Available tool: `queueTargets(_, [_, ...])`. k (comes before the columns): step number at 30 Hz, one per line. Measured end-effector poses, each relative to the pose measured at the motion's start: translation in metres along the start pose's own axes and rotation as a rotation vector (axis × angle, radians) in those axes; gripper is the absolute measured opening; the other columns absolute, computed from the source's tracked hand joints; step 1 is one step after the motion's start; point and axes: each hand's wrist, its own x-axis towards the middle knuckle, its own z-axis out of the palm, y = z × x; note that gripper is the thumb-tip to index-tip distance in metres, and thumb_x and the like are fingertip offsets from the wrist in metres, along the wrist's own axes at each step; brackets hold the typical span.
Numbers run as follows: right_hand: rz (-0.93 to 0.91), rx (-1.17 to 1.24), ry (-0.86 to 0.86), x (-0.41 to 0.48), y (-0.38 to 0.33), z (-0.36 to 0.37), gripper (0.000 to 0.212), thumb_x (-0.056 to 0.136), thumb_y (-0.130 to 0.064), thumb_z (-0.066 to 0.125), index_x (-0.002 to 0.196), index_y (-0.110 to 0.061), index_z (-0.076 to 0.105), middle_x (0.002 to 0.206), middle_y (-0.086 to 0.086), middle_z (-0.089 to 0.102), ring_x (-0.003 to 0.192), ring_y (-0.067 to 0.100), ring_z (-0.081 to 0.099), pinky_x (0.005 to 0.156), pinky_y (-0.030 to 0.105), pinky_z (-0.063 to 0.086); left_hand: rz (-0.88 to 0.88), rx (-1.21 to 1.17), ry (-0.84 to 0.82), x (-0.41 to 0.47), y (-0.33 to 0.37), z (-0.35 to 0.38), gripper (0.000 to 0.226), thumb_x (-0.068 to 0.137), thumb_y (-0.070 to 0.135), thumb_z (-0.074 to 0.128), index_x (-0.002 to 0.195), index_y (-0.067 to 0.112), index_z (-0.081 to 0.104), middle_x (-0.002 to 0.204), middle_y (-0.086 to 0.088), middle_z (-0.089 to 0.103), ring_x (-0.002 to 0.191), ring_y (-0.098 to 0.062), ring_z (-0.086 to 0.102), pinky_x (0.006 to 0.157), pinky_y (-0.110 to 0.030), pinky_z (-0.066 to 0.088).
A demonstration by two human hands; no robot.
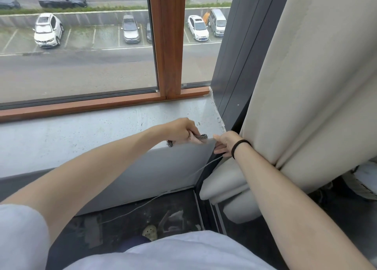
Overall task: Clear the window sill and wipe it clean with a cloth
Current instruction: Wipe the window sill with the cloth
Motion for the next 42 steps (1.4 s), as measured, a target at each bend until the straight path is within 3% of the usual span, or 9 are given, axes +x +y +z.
queueTargets(4, [0.013,0.003,0.013,0.002,0.0,0.001,0.032,0.097,-0.03,0.048,0.082,-0.002,0.055,0.094,0.01,0.062,0.059,0.018,0.055,0.08,0.033,0.04,-0.021,-0.053,0.165,0.007,0.004,-0.021,0.035,0.08,-0.003,0.043,0.097,0.007,0.072,0.085,-0.007,0.055,0.078,-0.016,0.044,0.065,-0.024,0.036])
queueTargets(9, [0.037,-0.015,0.004,0.01,0.001,-0.003,0.033,0.097,-0.028,0.049,0.076,-0.003,0.053,0.084,0.007,0.06,0.059,0.017,0.057,0.068,0.03,0.042,-0.084,0.025,0.384,0.04,-0.008,-0.035,0.022,0.066,0.003,0.039,0.061,0.014,0.057,0.059,-0.002,0.041,0.065,-0.018,0.032,0.06,-0.027,0.027])
queueTargets(15, [0.05,0.015,0.0,0.017,0.002,-0.003,0.031,0.097,-0.03,0.049,0.097,-0.001,0.059,0.112,0.011,0.065,0.059,0.016,0.058,0.08,0.032,0.042,-0.124,0.197,0.455,0.089,-0.006,-0.036,0.028,0.083,0.005,0.044,0.096,0.006,0.069,0.102,-0.014,0.051,0.095,-0.028,0.048,0.075,-0.034,0.046])
queueTargets(20, [0.057,0.052,-0.013,0.023,0.004,-0.003,0.032,0.097,-0.031,0.05,0.098,-0.001,0.06,0.118,0.013,0.064,0.063,0.018,0.06,0.085,0.035,0.041,-0.176,0.279,0.525,0.127,0.004,-0.024,0.023,0.09,0.017,0.048,0.101,0.005,0.065,0.104,-0.015,0.049,0.102,-0.032,0.048,0.067,-0.033,0.033])
queueTargets(23, [0.056,0.062,-0.026,0.025,0.005,-0.005,0.037,0.097,-0.032,0.05,0.11,0.002,0.059,0.119,0.014,0.064,0.086,0.027,0.067,0.09,0.036,0.041,-0.098,0.276,0.474,0.143,0.006,-0.013,0.016,0.09,0.014,0.052,0.097,0.008,0.065,0.107,-0.009,0.052,0.108,-0.031,0.047,0.069,-0.03,0.035])
queueTargets(28, [0.07,0.007,-0.033,0.032,0.006,-0.008,0.036,0.096,-0.037,0.05,0.076,-0.007,0.053,0.116,0.011,0.066,0.06,0.011,0.058,0.082,0.031,0.042,-0.067,0.025,0.341,0.146,0.0,-0.024,0.041,0.081,-0.01,0.04,0.054,0.021,0.041,0.069,0.008,0.042,0.072,-0.016,0.046,0.058,-0.012,0.035])
queueTargets(32, [0.089,0.02,-0.038,0.032,0.005,-0.01,0.037,0.095,-0.037,0.051,0.076,-0.006,0.054,0.108,0.01,0.066,0.061,0.011,0.059,0.084,0.031,0.042,0.084,0.035,0.295,0.135,0.001,-0.021,0.044,0.071,-0.016,0.035,0.049,0.022,0.033,0.061,-0.001,0.03,0.065,-0.022,0.027,0.053,-0.026,0.024])
queueTargets(37, [0.081,0.039,-0.04,0.024,0.005,-0.008,0.036,0.095,-0.036,0.053,0.075,-0.006,0.053,0.077,0.004,0.06,0.06,0.012,0.058,0.078,0.031,0.042,0.1,0.106,0.213,0.11,0.011,0.003,0.021,0.072,-0.013,0.045,0.081,-0.01,0.064,0.072,-0.009,0.04,0.071,-0.022,0.031,0.063,-0.028,0.029])
queueTargets(42, [0.074,-0.084,-0.121,0.012,0.007,-0.013,0.024,0.093,-0.025,0.056,0.075,-0.009,0.057,0.078,0.004,0.062,0.065,0.013,0.059,0.074,0.028,0.042,0.15,0.177,0.151,0.085,0.022,0.027,0.021,0.082,0.001,0.053,0.091,0.004,0.072,0.084,-0.008,0.043,0.078,-0.024,0.044,0.069,-0.036,0.042])
